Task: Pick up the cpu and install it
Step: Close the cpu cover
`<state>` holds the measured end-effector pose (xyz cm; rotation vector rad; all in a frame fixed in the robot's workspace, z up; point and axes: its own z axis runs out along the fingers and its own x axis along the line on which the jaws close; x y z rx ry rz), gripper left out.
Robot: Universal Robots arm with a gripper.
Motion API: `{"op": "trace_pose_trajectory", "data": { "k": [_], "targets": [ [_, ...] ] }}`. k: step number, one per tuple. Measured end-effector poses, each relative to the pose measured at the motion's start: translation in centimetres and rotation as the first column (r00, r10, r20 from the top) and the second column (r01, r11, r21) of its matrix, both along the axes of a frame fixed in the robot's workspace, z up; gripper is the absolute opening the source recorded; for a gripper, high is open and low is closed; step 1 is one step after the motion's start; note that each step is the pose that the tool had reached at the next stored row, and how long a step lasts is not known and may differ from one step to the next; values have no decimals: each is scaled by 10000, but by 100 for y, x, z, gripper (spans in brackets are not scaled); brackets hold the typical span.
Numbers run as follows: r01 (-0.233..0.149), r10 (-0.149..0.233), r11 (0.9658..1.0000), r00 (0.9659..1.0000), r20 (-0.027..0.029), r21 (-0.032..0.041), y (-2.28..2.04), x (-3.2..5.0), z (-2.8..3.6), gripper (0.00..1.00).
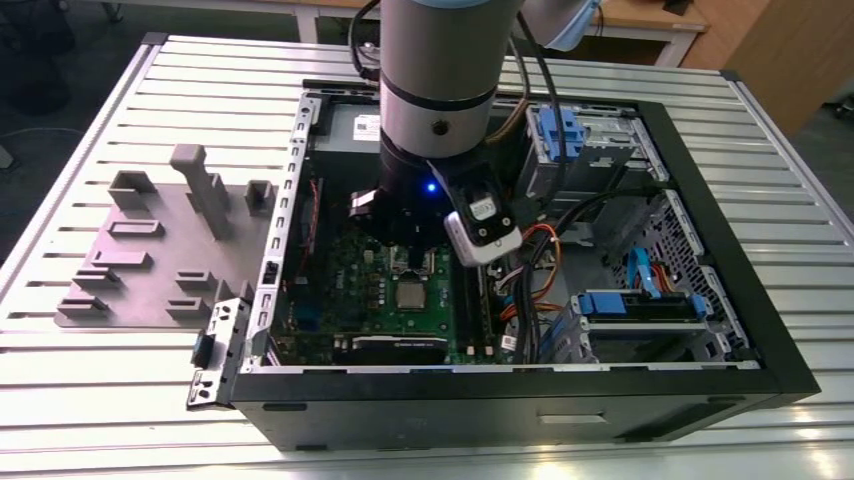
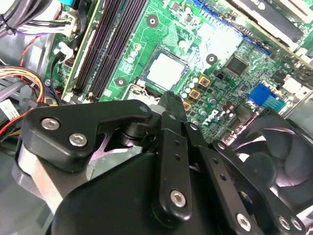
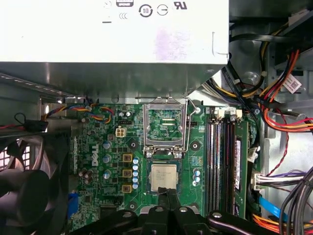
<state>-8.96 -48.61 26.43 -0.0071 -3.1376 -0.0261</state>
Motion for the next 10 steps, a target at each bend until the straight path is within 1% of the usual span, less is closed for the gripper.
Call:
{"op": "trace_pose_trajectory", "data": {
  "k": [3,5,7,10],
  "targets": [
    [-482,482,9988,9988,-1,-1,0,-1,0,11],
    [-858,858,9963,9963,-1,-1,0,-1,0,11],
    [-1216,1216,9926,9926,-1,-1,0,0,-1,11],
    [-1741,1741,9847,9847,-1,-1,0,0,-2,11]
  ]
}}
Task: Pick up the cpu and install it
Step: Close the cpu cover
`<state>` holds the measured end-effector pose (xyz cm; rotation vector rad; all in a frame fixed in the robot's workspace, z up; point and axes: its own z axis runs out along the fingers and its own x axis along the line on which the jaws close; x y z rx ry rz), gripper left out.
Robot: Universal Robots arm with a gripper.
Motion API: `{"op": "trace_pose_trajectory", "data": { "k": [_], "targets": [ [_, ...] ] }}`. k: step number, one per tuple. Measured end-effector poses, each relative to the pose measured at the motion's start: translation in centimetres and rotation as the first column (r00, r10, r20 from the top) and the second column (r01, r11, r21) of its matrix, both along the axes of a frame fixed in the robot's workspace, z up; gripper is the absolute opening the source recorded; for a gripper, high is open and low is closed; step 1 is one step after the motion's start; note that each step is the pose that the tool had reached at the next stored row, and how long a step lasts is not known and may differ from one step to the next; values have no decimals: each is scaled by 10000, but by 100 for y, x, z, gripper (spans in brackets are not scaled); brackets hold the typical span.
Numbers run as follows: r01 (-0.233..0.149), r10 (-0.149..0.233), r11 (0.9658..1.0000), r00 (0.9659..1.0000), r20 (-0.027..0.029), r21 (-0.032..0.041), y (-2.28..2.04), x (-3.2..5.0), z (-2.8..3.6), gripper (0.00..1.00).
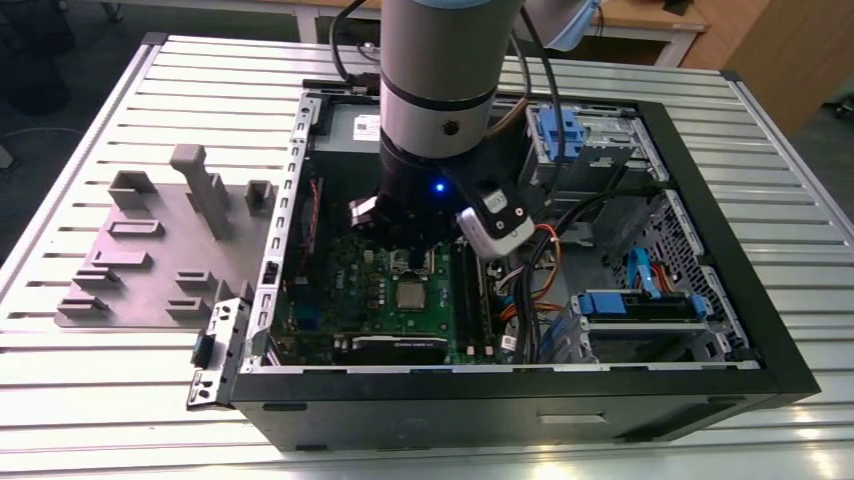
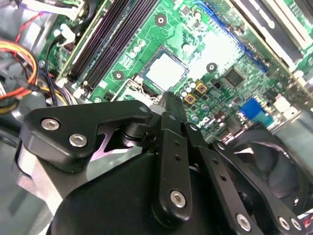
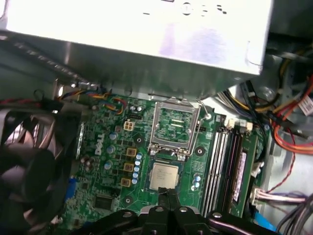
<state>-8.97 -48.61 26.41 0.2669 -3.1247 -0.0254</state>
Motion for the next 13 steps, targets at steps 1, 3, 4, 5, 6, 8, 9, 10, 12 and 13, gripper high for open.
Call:
{"op": "trace_pose_trajectory", "data": {
  "k": [1,3,4,5,6,8,9,10,12,13],
  "targets": [
    [-181,181,9998,9998,0,-1,0,0,0,11],
    [-476,476,9989,9989,0,0,0,0,0,11],
    [-614,614,9981,9981,1,1,0,0,-1,11],
    [-703,703,9975,9975,1,1,0,0,-1,11],
    [-773,773,9970,9970,1,1,0,0,-1,11],
    [-888,888,9961,9961,1,3,0,0,-1,11],
    [-918,918,9958,9958,1,3,0,0,-1,11],
    [-929,929,9957,9957,1,3,0,0,-1,11],
    [-933,933,9956,9956,1,3,0,0,-1,11],
    [-935,935,9956,9956,1,3,0,0,-1,11]
  ]
}}
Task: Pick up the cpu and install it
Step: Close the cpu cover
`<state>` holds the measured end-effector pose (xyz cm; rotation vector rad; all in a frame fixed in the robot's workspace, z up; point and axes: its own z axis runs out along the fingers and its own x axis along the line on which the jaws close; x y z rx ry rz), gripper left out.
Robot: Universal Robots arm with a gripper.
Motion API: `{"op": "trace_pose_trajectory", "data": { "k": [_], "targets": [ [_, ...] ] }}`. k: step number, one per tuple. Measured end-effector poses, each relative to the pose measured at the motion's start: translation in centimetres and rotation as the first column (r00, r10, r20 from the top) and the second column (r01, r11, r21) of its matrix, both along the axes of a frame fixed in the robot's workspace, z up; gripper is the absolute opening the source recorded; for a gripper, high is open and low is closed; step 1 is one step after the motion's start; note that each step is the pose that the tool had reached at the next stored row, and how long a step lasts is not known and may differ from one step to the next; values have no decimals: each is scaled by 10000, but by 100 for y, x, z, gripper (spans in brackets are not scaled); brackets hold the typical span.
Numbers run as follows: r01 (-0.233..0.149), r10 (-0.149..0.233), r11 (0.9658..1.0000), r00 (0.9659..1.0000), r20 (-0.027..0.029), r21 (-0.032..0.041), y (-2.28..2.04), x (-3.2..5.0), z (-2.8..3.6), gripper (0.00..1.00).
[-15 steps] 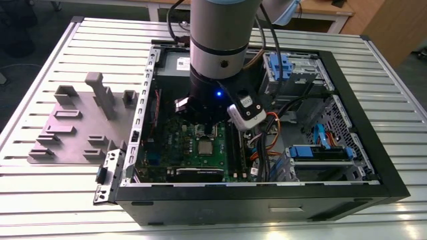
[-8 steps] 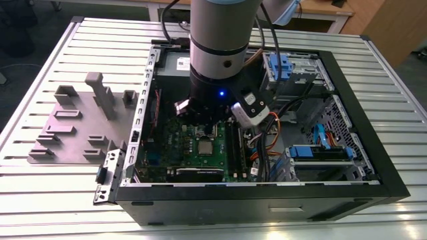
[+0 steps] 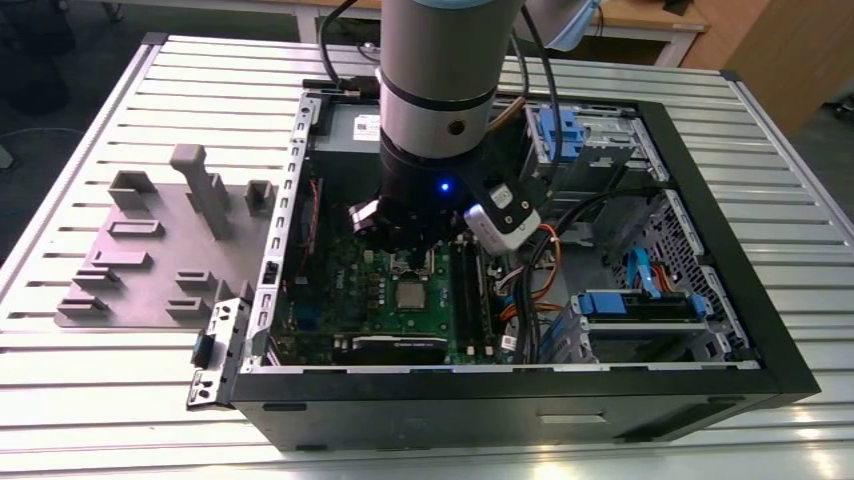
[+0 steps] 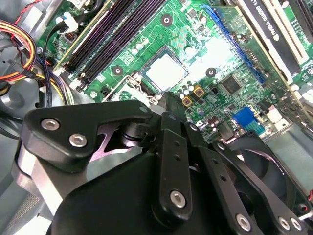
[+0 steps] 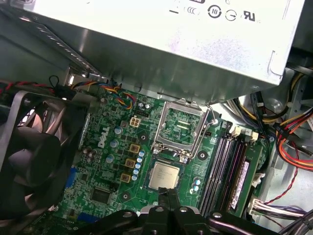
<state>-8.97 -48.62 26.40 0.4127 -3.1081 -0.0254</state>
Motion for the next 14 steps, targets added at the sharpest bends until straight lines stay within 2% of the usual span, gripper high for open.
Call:
{"op": "trace_pose_trajectory", "data": {
  "k": [11,14],
  "targets": [
    [-18,18,10000,10000,0,0,0,0,0,11],
    [-228,228,9997,9997,0,-1,0,0,0,11]
  ]
}}
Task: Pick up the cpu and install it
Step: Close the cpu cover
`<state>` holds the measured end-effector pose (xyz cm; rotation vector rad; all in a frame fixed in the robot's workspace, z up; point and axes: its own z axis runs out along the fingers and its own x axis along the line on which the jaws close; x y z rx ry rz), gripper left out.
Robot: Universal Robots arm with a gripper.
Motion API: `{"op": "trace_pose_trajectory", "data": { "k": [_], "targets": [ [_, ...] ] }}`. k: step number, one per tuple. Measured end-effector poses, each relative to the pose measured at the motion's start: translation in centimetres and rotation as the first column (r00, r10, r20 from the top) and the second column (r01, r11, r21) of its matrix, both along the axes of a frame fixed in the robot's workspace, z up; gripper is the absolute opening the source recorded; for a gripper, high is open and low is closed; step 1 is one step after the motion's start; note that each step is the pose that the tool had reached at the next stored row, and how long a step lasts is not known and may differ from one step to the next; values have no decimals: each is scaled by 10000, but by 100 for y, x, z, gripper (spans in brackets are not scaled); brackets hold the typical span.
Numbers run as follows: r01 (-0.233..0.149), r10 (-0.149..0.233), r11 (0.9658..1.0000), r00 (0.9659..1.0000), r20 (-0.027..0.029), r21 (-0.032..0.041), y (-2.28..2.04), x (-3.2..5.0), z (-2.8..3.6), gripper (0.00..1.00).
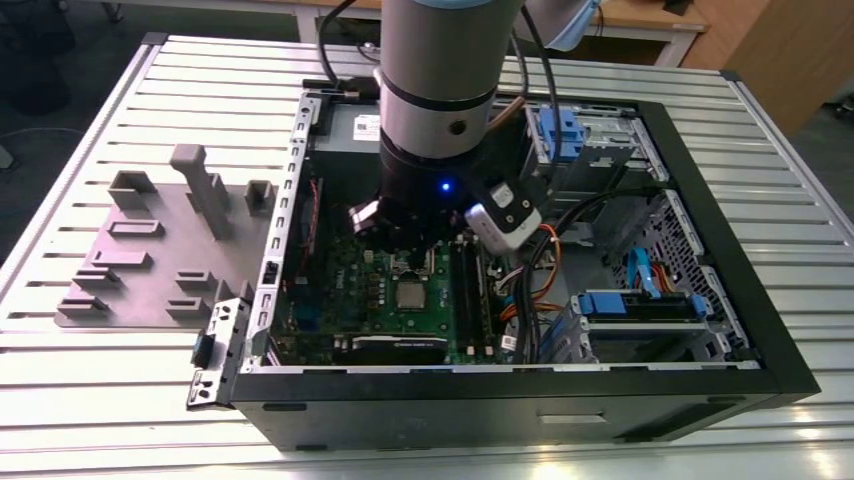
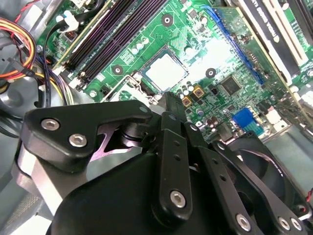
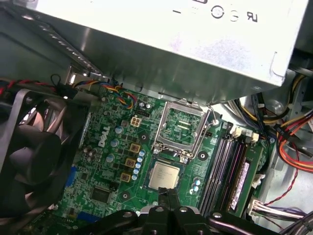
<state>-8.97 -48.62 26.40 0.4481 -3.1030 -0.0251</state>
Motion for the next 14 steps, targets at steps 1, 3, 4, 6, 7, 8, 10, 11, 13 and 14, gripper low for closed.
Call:
{"op": "trace_pose_trajectory", "data": {
  "k": [1,3,4,6,7,8,10,11,13,14],
  "targets": [
    [-129,129,9999,9999,0,0,0,0,0,11],
    [-440,440,9990,9990,0,1,0,0,0,11],
    [-617,617,9981,9981,0,1,0,0,0,11],
    [-931,931,9957,9957,0,1,0,0,-1,11],
    [-1087,1087,9941,9941,0,1,0,0,-1,11],
    [-1237,1237,9923,9923,0,1,0,0,-1,11],
    [-1540,1540,9881,9881,0,1,0,0,-1,11],
    [-1693,1693,9856,9856,0,1,0,0,-1,11],
    [-2123,2123,9772,9772,0,1,0,0,-1,11],
    [-2289,2289,9735,9735,0,1,0,0,-1,11]
  ]
}}
